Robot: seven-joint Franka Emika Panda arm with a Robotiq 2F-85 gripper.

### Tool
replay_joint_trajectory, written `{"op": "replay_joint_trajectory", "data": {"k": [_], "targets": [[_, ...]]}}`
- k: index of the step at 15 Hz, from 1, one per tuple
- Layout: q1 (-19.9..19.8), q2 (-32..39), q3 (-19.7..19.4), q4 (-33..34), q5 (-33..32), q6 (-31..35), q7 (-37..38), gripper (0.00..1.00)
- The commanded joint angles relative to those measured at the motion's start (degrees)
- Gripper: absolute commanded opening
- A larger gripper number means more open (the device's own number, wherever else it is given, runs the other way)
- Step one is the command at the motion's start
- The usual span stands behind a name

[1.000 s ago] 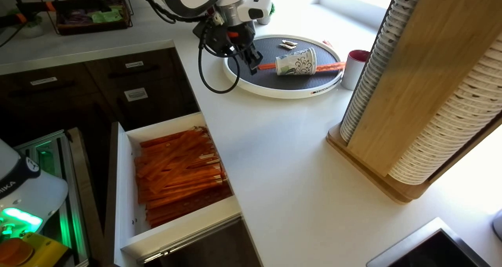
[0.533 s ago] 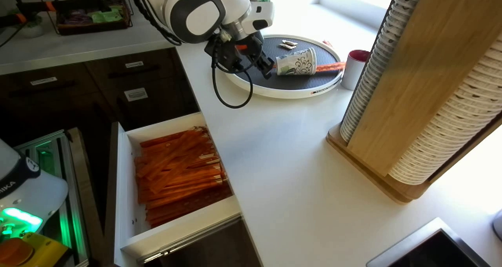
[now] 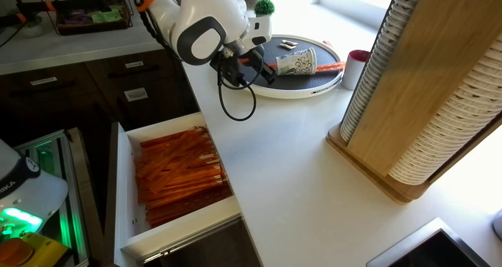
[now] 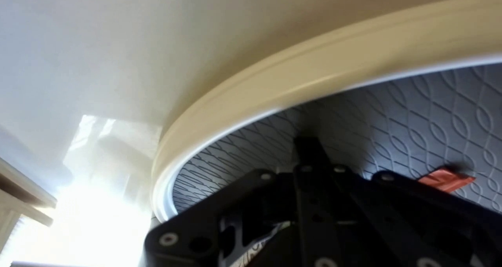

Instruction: Rotate the tray clockwise then place the coffee cup upright.

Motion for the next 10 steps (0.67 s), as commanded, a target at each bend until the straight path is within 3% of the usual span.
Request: {"op": "replay_joint_trajectory", "data": {"k": [1,3,10], "targets": [[-0.4,1.2,1.64,-0.07,1.66,1.4,0.58,0.0],[-2.82,1.31,5.15,0.19,2.26,0.94,1.11,0.0],[-13.97,3.33,22.82,2.06,5.78,-0.72,0.39,0.0]]}}
